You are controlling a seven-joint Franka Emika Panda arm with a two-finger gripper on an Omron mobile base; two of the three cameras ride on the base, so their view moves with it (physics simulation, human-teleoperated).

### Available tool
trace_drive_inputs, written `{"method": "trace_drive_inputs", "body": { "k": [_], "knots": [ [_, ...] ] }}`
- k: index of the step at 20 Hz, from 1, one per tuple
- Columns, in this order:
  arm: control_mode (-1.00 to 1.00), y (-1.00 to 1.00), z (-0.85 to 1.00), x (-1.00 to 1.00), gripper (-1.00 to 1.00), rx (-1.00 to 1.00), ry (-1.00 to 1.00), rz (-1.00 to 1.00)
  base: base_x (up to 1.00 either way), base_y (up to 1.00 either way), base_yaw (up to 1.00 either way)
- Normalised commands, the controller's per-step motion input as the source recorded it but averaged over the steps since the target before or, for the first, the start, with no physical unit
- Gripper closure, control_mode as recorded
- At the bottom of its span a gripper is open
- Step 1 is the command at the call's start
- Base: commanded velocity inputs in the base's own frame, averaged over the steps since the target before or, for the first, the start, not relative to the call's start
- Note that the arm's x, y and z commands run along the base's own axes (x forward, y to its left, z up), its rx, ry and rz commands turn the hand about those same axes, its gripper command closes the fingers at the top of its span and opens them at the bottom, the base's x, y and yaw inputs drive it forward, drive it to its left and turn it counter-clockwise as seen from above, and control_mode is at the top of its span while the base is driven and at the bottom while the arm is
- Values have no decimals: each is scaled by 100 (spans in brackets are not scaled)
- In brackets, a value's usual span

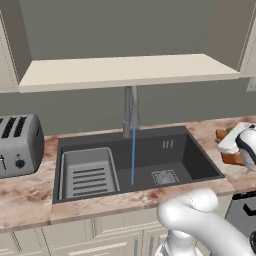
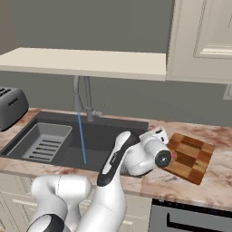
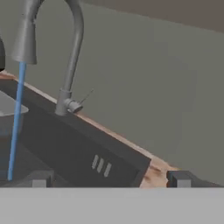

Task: Pick the peach from the sink and place it on the cutting board to airdry. Then turn off the sink faucet.

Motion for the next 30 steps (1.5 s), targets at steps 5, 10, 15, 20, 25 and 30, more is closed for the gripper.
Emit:
{"method": "trace_drive_inputs", "body": {
  "k": [5,10,15,20,25,30],
  "knots": [
    [-100,3,32,13,-100,6,-2,49,0,0,0],
    [-100,68,0,-6,-100,-11,-6,6,0,0,0],
    [-100,70,-6,7,-100,-3,0,0,0,0,0],
    [-100,37,-6,32,-100,0,0,1,0,0,0],
    [-100,18,-14,45,-100,0,3,0,0,0,0],
    [-100,16,-11,47,-100,0,4,0,0,0,0]
  ]
}}
